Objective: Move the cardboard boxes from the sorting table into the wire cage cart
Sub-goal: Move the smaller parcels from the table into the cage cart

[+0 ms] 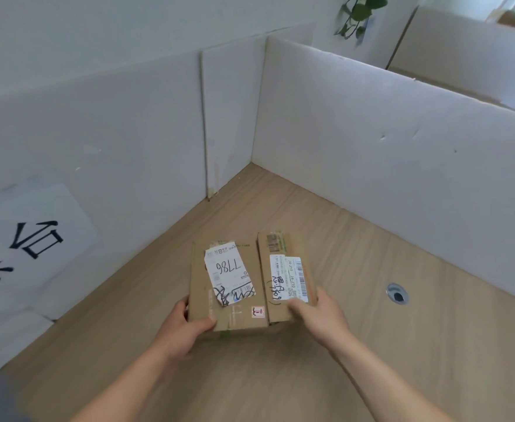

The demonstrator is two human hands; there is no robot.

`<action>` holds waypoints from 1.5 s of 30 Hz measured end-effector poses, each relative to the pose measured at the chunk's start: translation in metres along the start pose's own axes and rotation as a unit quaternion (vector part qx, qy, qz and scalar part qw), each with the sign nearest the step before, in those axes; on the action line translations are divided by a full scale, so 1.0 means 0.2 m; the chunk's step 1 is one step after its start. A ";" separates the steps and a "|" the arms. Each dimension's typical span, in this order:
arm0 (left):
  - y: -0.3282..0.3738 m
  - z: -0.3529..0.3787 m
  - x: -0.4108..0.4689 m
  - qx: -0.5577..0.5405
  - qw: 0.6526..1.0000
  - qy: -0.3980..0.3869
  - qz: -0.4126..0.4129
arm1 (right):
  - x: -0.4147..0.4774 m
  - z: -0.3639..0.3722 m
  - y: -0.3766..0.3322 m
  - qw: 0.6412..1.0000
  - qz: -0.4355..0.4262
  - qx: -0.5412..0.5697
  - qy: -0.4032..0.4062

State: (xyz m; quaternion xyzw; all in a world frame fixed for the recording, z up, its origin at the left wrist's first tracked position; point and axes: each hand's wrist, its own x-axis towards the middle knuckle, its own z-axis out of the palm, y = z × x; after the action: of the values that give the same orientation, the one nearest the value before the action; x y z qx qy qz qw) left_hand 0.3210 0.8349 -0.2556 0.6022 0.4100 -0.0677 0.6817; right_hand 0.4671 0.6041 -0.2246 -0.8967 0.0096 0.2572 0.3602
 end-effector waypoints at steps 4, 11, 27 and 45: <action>-0.06 -0.01 -0.03 -0.043 0.999 -0.005 0.016 | -0.07 0.01 0.07 0.976 0.032 0.213 -0.039; -0.01 -0.05 -0.04 -0.118 0.990 -0.012 0.073 | -0.13 0.04 0.10 0.935 0.065 0.344 -0.061; 0.21 -0.15 -0.17 -0.190 0.967 -0.050 0.163 | -0.24 -0.07 -0.15 0.872 -0.046 0.486 -0.018; 0.34 -0.08 -0.97 -0.220 0.906 0.061 0.357 | -0.79 -0.43 -0.31 0.808 -0.181 0.560 -0.014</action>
State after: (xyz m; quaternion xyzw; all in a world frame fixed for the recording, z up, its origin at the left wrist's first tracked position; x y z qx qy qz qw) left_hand 0.2259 0.7894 -0.0788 0.5461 0.2126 0.3093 0.7489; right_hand 0.3809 0.5673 -0.0580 -0.5211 -0.0155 0.1497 0.8401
